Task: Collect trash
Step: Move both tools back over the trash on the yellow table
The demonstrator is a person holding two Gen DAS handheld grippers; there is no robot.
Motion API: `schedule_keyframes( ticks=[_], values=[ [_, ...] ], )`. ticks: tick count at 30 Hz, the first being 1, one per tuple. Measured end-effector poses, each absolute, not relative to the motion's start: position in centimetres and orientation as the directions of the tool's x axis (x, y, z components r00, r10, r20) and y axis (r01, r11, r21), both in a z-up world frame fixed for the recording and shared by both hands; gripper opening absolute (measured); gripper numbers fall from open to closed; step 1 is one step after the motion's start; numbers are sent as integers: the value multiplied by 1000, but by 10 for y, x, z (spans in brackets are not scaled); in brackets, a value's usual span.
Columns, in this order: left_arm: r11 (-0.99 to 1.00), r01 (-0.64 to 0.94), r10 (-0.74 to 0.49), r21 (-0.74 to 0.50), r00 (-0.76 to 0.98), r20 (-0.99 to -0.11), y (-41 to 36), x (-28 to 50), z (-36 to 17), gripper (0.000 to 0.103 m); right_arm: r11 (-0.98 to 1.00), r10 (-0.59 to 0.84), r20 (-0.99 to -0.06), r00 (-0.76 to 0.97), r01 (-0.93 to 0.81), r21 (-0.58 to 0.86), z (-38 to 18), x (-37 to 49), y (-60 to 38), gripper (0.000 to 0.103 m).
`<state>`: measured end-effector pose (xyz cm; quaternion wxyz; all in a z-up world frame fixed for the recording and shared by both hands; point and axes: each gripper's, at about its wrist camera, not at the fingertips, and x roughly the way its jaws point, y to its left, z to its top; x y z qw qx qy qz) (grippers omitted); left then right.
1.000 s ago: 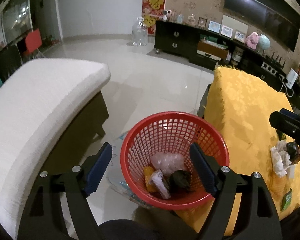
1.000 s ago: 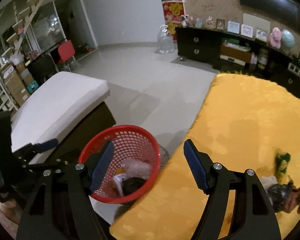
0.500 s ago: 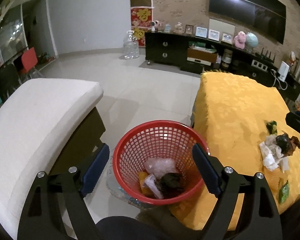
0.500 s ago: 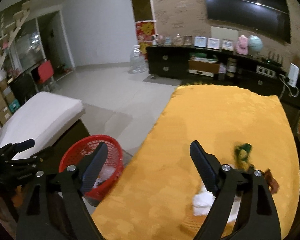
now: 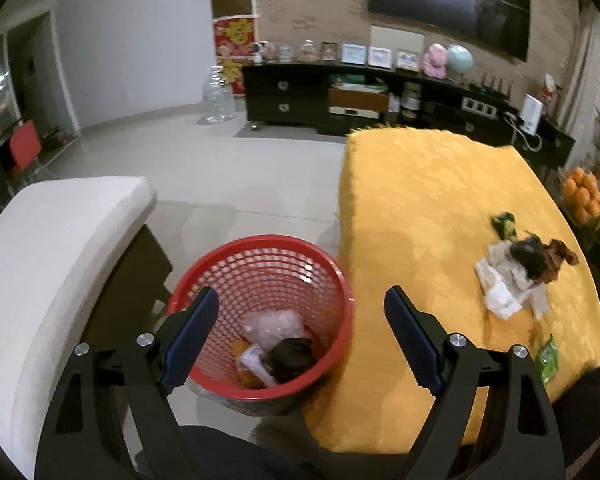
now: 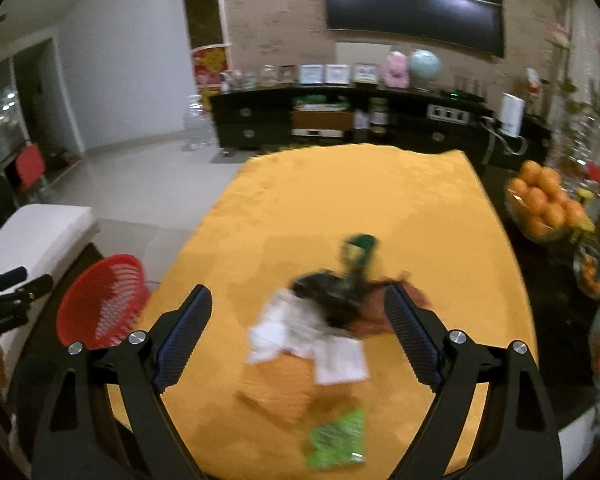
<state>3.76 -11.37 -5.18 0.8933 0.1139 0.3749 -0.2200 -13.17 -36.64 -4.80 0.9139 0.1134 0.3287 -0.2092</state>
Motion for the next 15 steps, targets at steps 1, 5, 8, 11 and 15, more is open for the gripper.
schedule_keyframes(
  ticks=[1, 5, 8, 11, 15],
  values=[
    [872, 488, -313, 38, 616, -723, -118, 36, -53, 82, 882, -315, -651, 691, 467, 69, -49, -136, -370, 85],
    [844, 534, -334, 44, 589, -736, -140, 27, -59, 82, 847, -353, -667, 656, 527, 69, -60, -163, -387, 85],
    [818, 573, -350, 51, 566, -746, -160, 18, -65, 82, 827, -367, -679, 636, 557, 75, -70, -177, -396, 85],
    [790, 610, -364, 54, 538, -761, -180, 10, -72, 82, 814, -370, -690, 622, 576, 82, -79, -187, -402, 85],
    [744, 665, -378, 57, 491, -785, -209, -3, -87, 82, 806, -370, -701, 610, 586, 85, -91, -197, -407, 85]
  ],
)
